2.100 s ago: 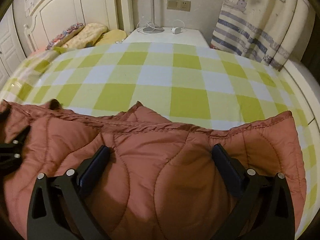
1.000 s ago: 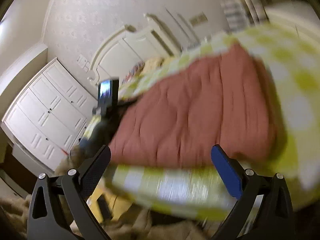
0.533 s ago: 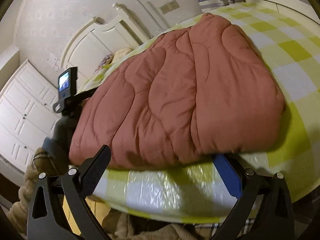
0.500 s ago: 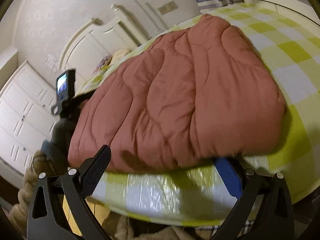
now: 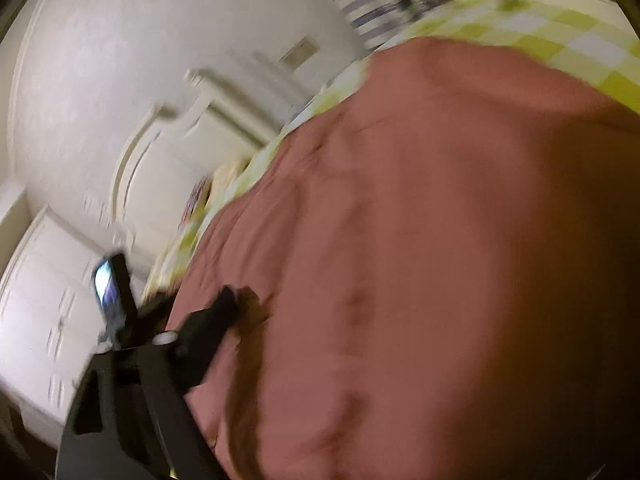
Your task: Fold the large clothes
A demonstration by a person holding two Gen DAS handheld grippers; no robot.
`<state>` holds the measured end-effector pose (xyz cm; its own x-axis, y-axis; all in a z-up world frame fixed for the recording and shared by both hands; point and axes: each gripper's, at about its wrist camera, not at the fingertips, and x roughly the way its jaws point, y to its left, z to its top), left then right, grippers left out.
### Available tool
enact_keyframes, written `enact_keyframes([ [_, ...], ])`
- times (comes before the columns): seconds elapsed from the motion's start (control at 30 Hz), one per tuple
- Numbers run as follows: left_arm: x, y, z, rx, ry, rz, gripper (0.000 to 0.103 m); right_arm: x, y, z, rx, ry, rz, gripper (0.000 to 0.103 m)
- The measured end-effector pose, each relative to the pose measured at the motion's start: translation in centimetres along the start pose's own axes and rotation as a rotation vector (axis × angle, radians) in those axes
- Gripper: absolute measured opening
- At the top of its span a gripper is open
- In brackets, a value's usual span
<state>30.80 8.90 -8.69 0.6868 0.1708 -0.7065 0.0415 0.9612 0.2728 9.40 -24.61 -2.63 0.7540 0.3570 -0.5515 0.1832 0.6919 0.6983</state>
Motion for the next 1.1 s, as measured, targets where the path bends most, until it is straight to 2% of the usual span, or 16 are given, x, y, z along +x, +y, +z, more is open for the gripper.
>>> enact_keyframes([
  [0.03, 0.0, 0.1, 0.0, -0.008, 0.001, 0.000, 0.101, 0.1, -0.4, 0.3, 0.021, -0.012, 0.038, 0.050],
  [0.13, 0.0, 0.2, 0.1, -0.006, -0.003, 0.001, 0.101, -1.1, -0.3, 0.5, -0.037, -0.073, 0.106, 0.036],
  [0.23, -1.0, -0.7, -0.2, 0.030, -0.052, 0.046, 0.101, -3.3, 0.6, 0.2, -0.148, -0.132, 0.110, 0.034],
  [0.3, -3.1, -1.9, -0.4, 0.075, -0.144, 0.086, 0.101, -4.9, 0.5, -0.3, -0.196, -0.158, 0.100, 0.034],
  [0.37, -5.5, -2.3, -0.4, 0.064, -0.214, 0.076, 0.101, -6.2, 0.3, -0.3, -0.224, -0.182, 0.076, 0.034],
  [0.43, -8.8, -2.5, -0.1, 0.015, -0.257, -0.006, 0.101, -6.9, -0.1, 0.1, -0.239, -0.199, 0.046, 0.034],
  [0.53, -13.4, -3.9, -0.4, 0.004, -0.287, -0.115, 0.101, -8.0, 0.2, 0.5, -0.303, -0.236, -0.010, 0.034],
  [0.57, -15.1, -5.0, -1.2, 0.022, -0.285, -0.151, 0.101, -8.5, 0.6, 0.5, -0.333, -0.253, -0.027, 0.034],
  [0.63, -16.1, -7.3, -2.9, 0.065, -0.242, -0.167, 0.101, -9.1, 1.1, 0.7, -0.369, -0.279, -0.049, 0.034],
  [0.7, -13.7, -11.4, -5.8, 0.183, -0.090, -0.164, 0.101, -9.7, 1.7, 0.5, -0.390, -0.297, -0.058, 0.034],
  [0.73, -12.5, -12.8, -7.1, 0.220, -0.058, -0.163, 0.101, -10.0, 2.1, 0.5, -0.405, -0.301, -0.051, 0.034],
  [0.77, -12.4, -12.9, -8.0, 0.188, -0.106, -0.167, 0.101, -10.0, 2.9, 0.3, -0.437, -0.298, -0.066, 0.034],
  [0.8, -12.5, -12.7, -7.9, 0.175, -0.101, -0.171, 0.101, -10.1, 3.9, -0.2, -0.481, -0.314, -0.091, 0.034],
  [0.93, -13.3, -9.6, -7.2, 0.115, -0.055, -0.347, 0.099, -10.4, 8.5, -1.6, -0.691, -0.372, -0.219, 0.034],
  [1.0, -14.6, -6.3, -7.5, 0.018, -0.091, -0.420, 0.099, -10.5, 10.4, -3.0, -0.794, -0.386, -0.284, 0.034],
  [1.1, -17.1, 1.9, -8.5, -0.205, -0.200, -0.446, 0.099, -9.5, 14.3, -5.5, -0.980, -0.405, -0.393, 0.034],
])
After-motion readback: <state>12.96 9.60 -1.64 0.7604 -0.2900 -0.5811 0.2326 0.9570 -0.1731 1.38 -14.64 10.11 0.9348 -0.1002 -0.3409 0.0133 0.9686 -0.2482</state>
